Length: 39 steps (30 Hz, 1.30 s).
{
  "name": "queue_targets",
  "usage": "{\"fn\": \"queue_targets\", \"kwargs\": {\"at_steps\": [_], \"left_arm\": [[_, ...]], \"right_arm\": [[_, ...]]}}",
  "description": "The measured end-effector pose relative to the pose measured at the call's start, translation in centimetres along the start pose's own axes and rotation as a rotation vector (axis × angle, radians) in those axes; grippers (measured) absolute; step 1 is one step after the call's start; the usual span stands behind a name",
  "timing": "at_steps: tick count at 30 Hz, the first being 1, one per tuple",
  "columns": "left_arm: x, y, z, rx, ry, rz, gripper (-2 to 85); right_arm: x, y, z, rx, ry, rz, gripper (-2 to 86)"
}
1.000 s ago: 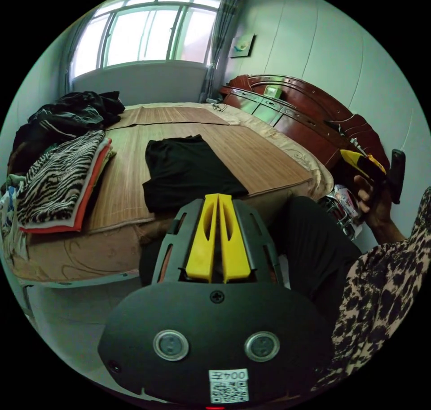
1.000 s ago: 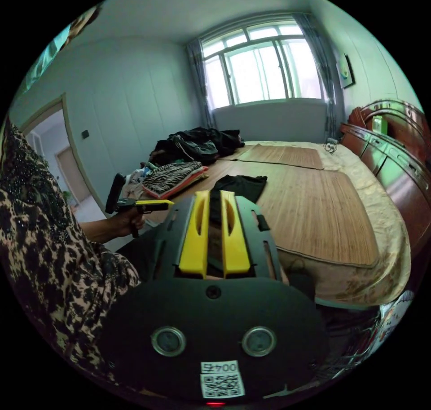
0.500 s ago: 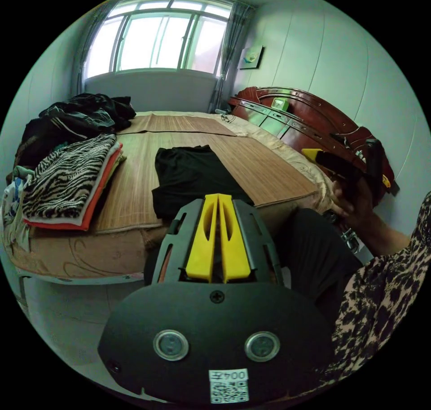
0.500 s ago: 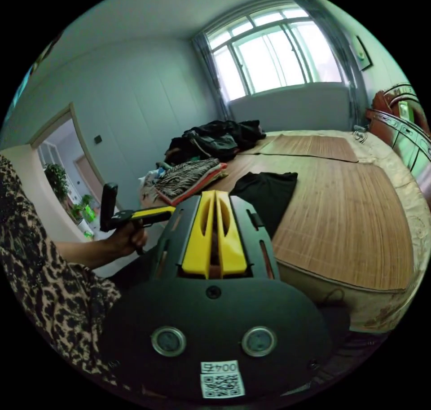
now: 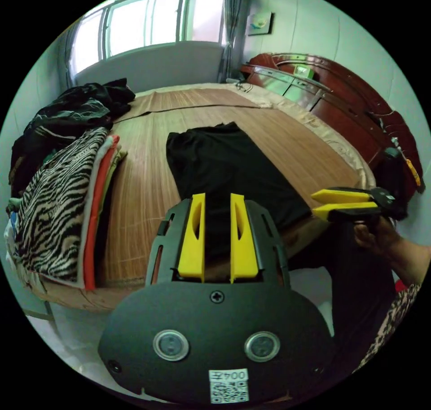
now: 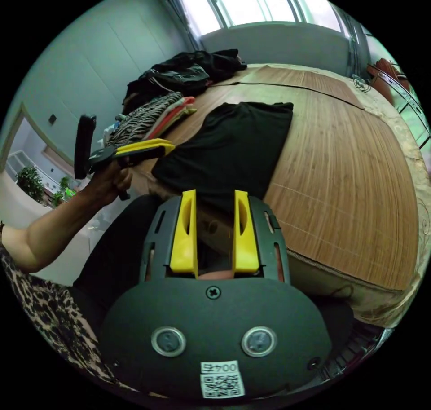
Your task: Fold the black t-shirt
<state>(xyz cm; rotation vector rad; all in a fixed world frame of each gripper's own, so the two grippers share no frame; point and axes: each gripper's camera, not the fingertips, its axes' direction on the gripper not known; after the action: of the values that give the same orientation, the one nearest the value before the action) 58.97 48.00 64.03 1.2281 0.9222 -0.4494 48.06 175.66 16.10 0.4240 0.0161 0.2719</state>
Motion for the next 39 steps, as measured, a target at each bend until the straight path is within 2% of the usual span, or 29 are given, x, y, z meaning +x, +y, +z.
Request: {"fn": "queue_targets", "kwargs": {"at_steps": [3, 8, 12, 15, 21, 24, 26, 31, 36, 39], "left_arm": [[-1.5, -1.1, 5.2, -0.191, -0.020, -0.040, 8.2], [-2.2, -0.9, 4.0, -0.112, 0.022, -0.076, 9.3], [-0.4, 1.2, -0.1, 0.068, 0.047, -0.025, 11.8], [3.1, 2.5, -1.4, 0.124, 0.102, 0.074, 13.7], [11.2, 3.3, 0.1, 0.082, 0.144, 0.279, 15.8], [13.9, 3.2, 1.2, 0.052, 0.145, 0.345, 16.6], [15.2, 3.2, 1.8, 0.034, 0.139, 0.379, 16.9], [17.8, 2.8, 2.3, 0.023, 0.105, 0.456, 17.1], [19.5, 1.6, 2.7, 0.028, 0.007, 0.456, 14.3], [18.5, 0.4, 2.5, 0.027, -0.052, 0.338, 5.9]], "right_arm": [[1.7, -1.5, 2.0, -0.072, 0.064, 0.055, 12.5], [5.9, -2.8, 0.9, -0.049, -0.025, 0.150, 11.4], [9.9, -3.3, 0.5, -0.049, -0.099, 0.267, 11.4], [12.7, -4.0, 1.2, -0.052, -0.190, 0.354, 11.3], [15.1, -6.0, 2.9, -0.100, -0.272, 0.435, 10.3], [16.6, -7.1, 3.7, -0.132, -0.340, 0.489, 7.0], [17.5, -8.3, 4.0, -0.151, -0.359, 0.490, 3.9], [18.4, -11.6, 1.9, -0.095, -0.427, 0.451, 3.0], [19.0, -14.8, 0.8, -0.089, -0.440, 0.403, 3.0], [19.2, -16.3, 0.6, -0.082, -0.449, 0.363, 3.3]]}}
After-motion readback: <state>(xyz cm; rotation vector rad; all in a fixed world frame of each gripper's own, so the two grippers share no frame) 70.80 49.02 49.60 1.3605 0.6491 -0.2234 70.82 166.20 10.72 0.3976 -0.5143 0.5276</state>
